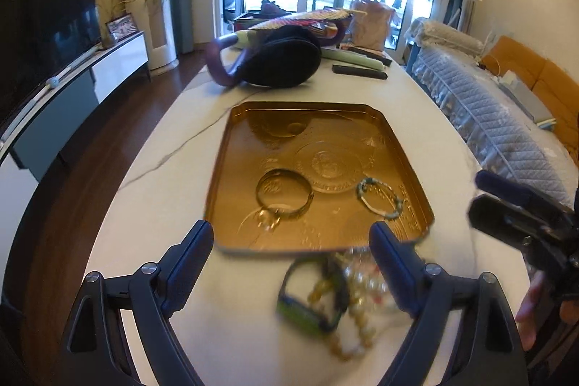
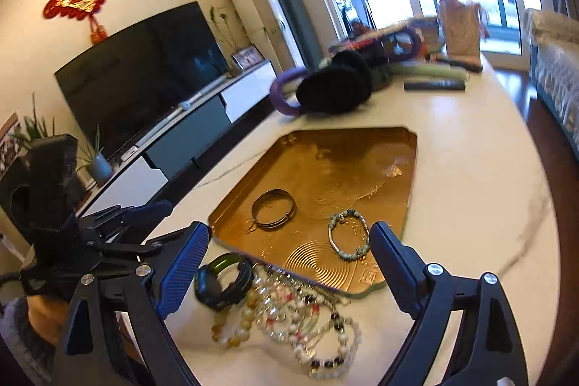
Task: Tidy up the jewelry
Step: 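Grasp the green smartwatch with the left tool while the right tool grasps a black-and-white beaded bracelet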
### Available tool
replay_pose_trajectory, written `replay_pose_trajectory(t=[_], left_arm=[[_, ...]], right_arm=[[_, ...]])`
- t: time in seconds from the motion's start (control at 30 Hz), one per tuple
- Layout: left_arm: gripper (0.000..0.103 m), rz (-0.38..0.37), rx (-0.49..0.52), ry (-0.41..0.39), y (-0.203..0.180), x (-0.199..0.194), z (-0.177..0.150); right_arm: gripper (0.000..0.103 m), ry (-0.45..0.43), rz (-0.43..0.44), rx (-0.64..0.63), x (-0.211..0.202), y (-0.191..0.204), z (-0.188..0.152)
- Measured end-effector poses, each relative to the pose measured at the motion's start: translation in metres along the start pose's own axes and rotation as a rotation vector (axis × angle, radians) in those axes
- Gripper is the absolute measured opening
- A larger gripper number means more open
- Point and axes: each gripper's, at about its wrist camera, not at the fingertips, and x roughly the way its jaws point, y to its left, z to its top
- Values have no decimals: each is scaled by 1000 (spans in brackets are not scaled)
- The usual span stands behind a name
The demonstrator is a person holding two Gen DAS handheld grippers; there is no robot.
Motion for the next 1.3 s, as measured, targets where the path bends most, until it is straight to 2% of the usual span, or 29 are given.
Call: replay_pose_trajectory(t=[0.1,0.2,0.23,0.3,0.37,0.47,0.57,0.63,0.73,0.8,0.83,0.87,1.1,1.2,1.3], left_arm=[[88,2,-27,10,11,-2,-16],[88,-9,-44,42,18,5,-32],[88,-23,-49,49,19,7,-37],[88,-61,-56,71,20,14,-45],[88,-110,-24,94,16,19,-49],[88,-118,49,94,5,22,-54],[88,-151,77,117,-6,29,-55],[88,-130,102,123,-11,35,-54],[88,-114,122,128,-13,45,-53],[85,-122,118,132,-11,50,-52],[74,-140,107,129,-8,49,-51],[56,-152,101,131,-7,49,-50],[52,-154,105,162,-1,45,-50],[51,-155,101,166,1,43,-50],[51,-159,86,155,7,36,-49]], right_arm=[[89,12,-53,-62,-11,4,-14],[89,61,-107,-88,-11,-3,-30],[89,78,-102,-88,-12,-5,-35],[81,136,-69,-90,-8,-10,-45],[74,166,-101,-124,-6,-10,-53],[62,192,-107,-173,-2,-5,-59],[62,205,-101,-182,4,-1,-59],[61,217,-87,-195,9,5,-61],[51,255,-90,-252,26,15,-64],[39,289,-96,-262,39,16,-67],[24,305,-98,-253,44,14,-69],[16,314,-93,-240,48,12,-69],[14,321,-70,-239,57,13,-63],[7,336,-77,-252,60,17,-60],[7,322,-64,-248,56,19,-54]])
